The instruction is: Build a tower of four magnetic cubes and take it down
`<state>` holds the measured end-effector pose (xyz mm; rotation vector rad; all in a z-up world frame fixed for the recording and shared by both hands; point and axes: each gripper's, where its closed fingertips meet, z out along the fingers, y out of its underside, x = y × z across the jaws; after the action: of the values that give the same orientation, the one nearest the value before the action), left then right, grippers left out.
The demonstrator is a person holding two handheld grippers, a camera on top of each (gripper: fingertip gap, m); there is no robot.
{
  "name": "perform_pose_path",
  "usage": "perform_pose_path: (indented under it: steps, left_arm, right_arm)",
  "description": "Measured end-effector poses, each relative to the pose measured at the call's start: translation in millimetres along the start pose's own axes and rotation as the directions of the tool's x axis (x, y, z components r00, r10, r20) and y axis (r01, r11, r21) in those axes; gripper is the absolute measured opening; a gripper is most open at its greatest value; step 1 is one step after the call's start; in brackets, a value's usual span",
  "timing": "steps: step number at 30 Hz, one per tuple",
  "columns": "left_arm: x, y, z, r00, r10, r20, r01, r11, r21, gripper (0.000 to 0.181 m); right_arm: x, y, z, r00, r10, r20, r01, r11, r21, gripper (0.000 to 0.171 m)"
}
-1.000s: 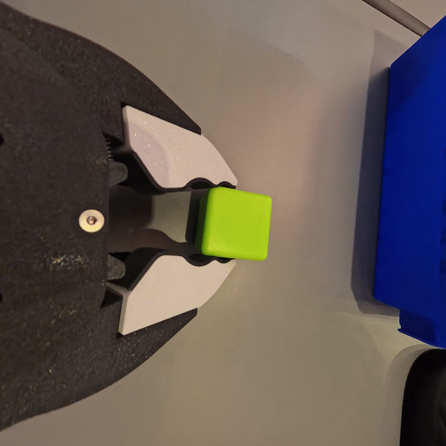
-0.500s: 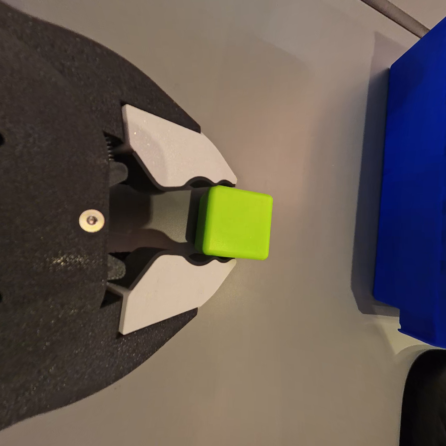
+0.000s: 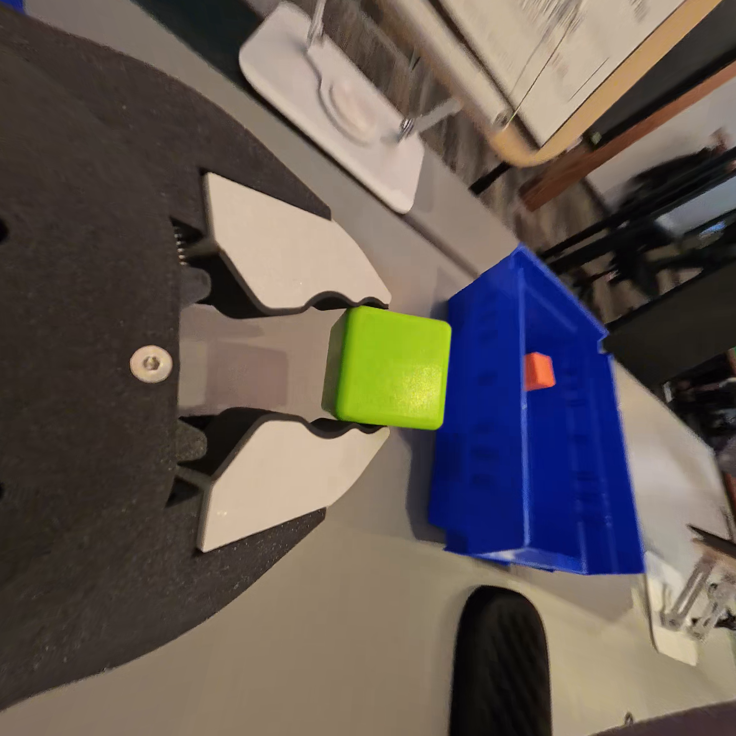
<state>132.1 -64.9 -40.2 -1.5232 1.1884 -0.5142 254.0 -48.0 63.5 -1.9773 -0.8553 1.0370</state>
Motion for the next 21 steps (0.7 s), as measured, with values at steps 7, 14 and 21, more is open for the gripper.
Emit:
perform_pose_path:
  steps: [7,14,21]
  left_arm:
    - [0,-27,-14,0.987,0.103,0.120,-0.108,0.993,0.042,0.052]
    - [-2,-25,-12,0.980,0.128,0.149,-0.132,0.991,0.018,0.052]
    - [-3,-17,-8,0.971,0.172,0.165,-0.167,0.985,-0.046,0.052]
  right_arm:
    - [-34,19,92,0.978,0.174,0.117,-0.155,0.976,-0.153,0.069]
    - [-52,38,135,0.934,0.281,0.222,-0.228,0.945,-0.236,0.065]
    - [-56,47,146,0.927,0.275,0.256,-0.199,0.937,-0.287,0.050]
